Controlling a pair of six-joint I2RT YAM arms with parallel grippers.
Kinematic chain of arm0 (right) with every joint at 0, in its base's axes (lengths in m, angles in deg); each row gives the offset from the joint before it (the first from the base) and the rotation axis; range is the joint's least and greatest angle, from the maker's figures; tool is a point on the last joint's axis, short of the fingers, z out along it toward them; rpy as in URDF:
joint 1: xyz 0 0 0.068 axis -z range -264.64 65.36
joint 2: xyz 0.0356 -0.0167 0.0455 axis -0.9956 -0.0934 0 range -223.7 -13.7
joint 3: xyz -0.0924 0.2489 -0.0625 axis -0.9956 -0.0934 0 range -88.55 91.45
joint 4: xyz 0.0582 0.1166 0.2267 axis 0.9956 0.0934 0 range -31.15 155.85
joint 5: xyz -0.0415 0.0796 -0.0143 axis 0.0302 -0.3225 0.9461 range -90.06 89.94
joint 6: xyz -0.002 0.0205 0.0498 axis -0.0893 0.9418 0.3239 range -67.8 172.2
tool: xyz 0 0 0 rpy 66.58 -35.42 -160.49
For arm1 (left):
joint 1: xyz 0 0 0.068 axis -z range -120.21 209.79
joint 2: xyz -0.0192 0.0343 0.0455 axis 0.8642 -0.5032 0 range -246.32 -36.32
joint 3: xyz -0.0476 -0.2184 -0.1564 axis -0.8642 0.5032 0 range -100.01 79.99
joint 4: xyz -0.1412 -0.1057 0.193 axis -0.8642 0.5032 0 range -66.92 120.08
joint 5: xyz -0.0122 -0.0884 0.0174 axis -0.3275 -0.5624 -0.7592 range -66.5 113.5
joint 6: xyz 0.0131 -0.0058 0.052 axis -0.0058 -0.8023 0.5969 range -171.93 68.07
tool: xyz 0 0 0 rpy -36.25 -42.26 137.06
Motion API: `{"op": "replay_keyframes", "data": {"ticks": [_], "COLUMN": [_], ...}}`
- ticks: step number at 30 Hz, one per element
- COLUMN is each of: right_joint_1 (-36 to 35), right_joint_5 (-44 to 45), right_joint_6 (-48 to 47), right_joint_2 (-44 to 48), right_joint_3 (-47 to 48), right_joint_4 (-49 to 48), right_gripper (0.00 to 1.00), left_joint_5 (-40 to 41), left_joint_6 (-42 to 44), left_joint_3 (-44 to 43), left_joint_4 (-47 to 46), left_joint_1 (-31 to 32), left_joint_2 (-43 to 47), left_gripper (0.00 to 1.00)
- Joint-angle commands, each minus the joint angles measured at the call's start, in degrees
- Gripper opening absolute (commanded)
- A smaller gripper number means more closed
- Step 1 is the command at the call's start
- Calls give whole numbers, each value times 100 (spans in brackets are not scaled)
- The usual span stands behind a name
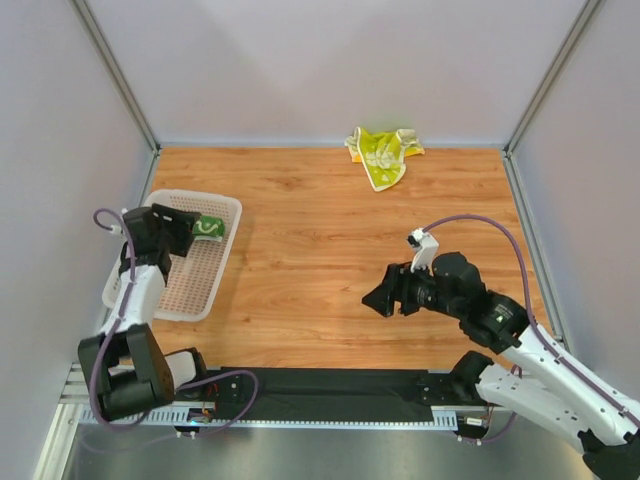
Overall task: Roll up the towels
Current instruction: Place the rolled towel into the container, then move the towel to the center of the board
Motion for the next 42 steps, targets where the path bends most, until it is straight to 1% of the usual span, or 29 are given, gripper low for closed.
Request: {"op": "replay_keyframes", "data": {"ticks": [1, 3, 4, 6, 7, 8, 9, 10, 11, 13, 14, 16, 17, 18, 19, 20, 21, 22, 23, 24, 26, 28, 29, 30, 31, 33, 35, 36, 42], "right_joint_1": [17, 79, 122, 245, 507, 683, 894, 1366, 1597, 2193, 2336, 2626, 2697, 2759, 2855, 2934, 3022, 3206, 3295, 3444, 3532, 3611, 3647, 3717, 3778, 3945, 4025, 4060, 4078], "right_joint_5": [207, 302, 460, 935, 971, 971, 745, 612, 472, 41, -47, -30, 13, 257, 381, 531, 584, 646, 620, 559, 401, 391, 357, 330, 312, 129, -188, -250, -207], "right_joint_6": [-376, -569, -683, -781, -799, -851, -869, -860, -860, -860, -869, -948, -1000, -1123, -1202, -1264, -1282, -1247, -1203, -1064, -966, -1018, -1001, -983, -931, -685, -509, -491, -439], "right_joint_2": [-164, -409, -524, -752, -1058, -1226, -1445, -1648, -2111, -2605, -3217, -3826, -4090, -4650, -4917, -5511, -5787, -6033, -6288, -6647, -7001, -7528, -7669, -8010, -8170, -8486, -8943, -9075, -10042], "right_joint_3": [557, 855, 979, 1374, 1488, 1629, 1856, 1989, 2078, 2420, 2569, 3129, 3359, 3570, 4077, 4369, 4651, 5210, 5407, 5557, 5908, 6155, 6452, 6560, 6717, 7096, 7481, 7623, 8572], "right_joint_4": [25, -10, 24, 95, 104, 104, 52, 16, -19, -186, -195, -195, -186, -177, -143, 49, 190, 322, 437, 403, 254, 227, 218, 192, 192, 131, 34, 8, 69], "right_gripper": [70, 70, 71, 74, 76, 77, 77, 77, 77, 77, 77, 76, 76, 76, 76, 76, 75, 75, 75, 75, 75, 75, 75, 75, 75, 74, 73, 73, 73], "left_joint_5": [196, 232, 206, 171, 101, 57, -83, -206, -320, -462, -462, -435, -471, -610, -620, -577, -402, -253, -86, 273, 416, 513, 470, 435, 382, 233, 180, 127, 250], "left_joint_6": [937, 1281, 1639, 1967, 2368, 2520, 2670, 2819, 3073, 3294, 3504, 3594, 3585, 3542, 3480, 3445, 3480, 3532, 3559, 3576, 3611, 3768, 3813, 3883, 4006, 4104, 4016, 4033, 4165], "left_joint_3": [-602, -813, -849, -1024, -1095, -1243, -1297, -1358, -1455, -1491, -1439, -1272, -967, -798, -640, -464, -419, -479, -550, -594, -673, -822, -875, -945, -1076, -1130, -1025, -1008, -1051], "left_joint_4": [873, 1232, 1269, 1524, 1586, 1691, 1909, 1998, 2121, 2552, 2814, 2957, 2966, 2879, 2861, 2939, 3009, 3158, 3534, 3685, 3809, 3958, 4081, 4178, 4257, 4364, 4136, 4065, 4109], "left_joint_1": [-34, -25, 1, 185, 256, 343, 518, 598, 669, 932, 1133, 1354, 1468, 1809, 1995, 2440, 2680, 2882, 3197, 3331, 3656, 3806, 3894, 3930, 3948, 3948, 3956, 3956, 3956], "left_joint_2": [931, 1476, 1800, 2048, 2206, 2259, 2304, 2339, 2348, 2426, 2488, 2707, 2795, 2883, 2988, 3007, 3016, 2998, 2963, 2954, 2963, 2920, 2902, 2858, 2849, 2927, 3103, 3234, 3253], "left_gripper": [72, 72, 72, 73, 73, 73, 73, 73, 72, 71, 71, 71, 71, 71, 70, 69, 69, 68, 68, 68, 73, 77, 83, 84, 88, 88, 88, 91, 93]}}
